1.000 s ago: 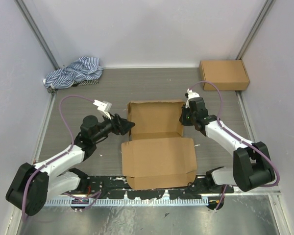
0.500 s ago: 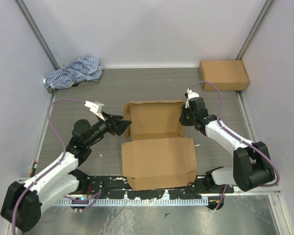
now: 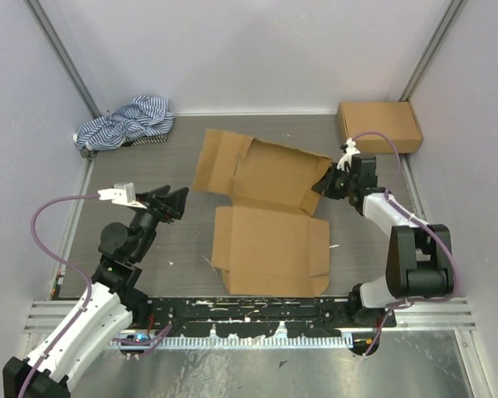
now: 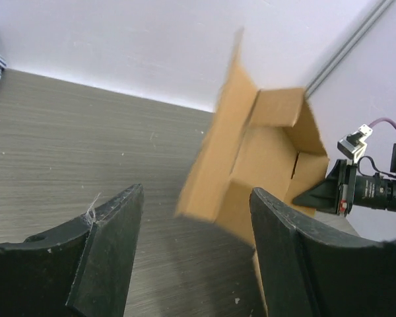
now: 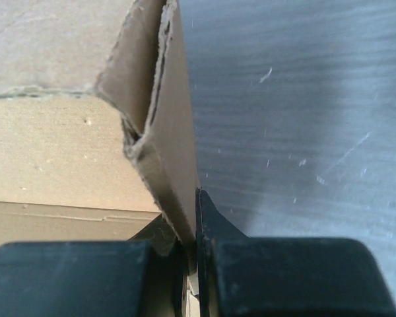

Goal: Fold the paper box

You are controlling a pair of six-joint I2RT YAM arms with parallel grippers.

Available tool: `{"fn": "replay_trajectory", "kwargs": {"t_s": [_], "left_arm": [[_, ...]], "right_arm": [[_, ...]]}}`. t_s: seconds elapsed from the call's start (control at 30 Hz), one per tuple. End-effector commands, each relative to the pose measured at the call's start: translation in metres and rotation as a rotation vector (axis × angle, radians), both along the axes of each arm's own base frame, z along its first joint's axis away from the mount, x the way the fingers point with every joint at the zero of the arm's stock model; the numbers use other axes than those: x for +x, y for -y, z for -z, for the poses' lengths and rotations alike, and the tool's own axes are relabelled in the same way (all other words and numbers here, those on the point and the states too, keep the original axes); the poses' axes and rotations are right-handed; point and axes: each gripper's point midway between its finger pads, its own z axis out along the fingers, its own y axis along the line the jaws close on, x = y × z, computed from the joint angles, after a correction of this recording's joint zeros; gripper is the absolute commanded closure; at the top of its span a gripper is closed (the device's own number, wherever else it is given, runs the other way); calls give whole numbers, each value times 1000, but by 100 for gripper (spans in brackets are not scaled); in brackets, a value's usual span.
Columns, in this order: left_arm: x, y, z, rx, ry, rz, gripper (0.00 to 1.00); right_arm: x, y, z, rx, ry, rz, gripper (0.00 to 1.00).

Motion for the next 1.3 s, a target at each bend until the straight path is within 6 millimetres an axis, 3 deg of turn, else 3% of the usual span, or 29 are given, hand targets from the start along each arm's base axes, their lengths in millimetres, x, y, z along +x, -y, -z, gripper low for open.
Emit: {"fn": "replay_trajectory", "kwargs": {"t_s": [0.0, 0.17, 0.4, 0.6, 0.8, 0.97, 1.27], "left_arm": [[5, 9, -19, -23, 19, 42, 27], [15, 33, -32, 14, -14, 151, 26], [27, 39, -56, -60, 13, 218, 26], [24, 48, -85, -154, 75, 370, 26], [9, 81, -99, -166, 66, 637, 27], [2, 101, -90, -151, 9, 775, 28], [-6, 131, -58, -43, -63, 798, 30]], "right_arm": [[39, -19, -56, 255, 180, -137, 99], [45, -30, -69, 374, 222, -225, 99], [40, -32, -78, 366, 244, -265, 99], [35, -35, -80, 373, 243, -285, 99], [34, -34, -72, 325, 216, -264, 99], [32, -41, -66, 263, 191, -251, 99], [25, -45, -67, 181, 183, -237, 99]]}}
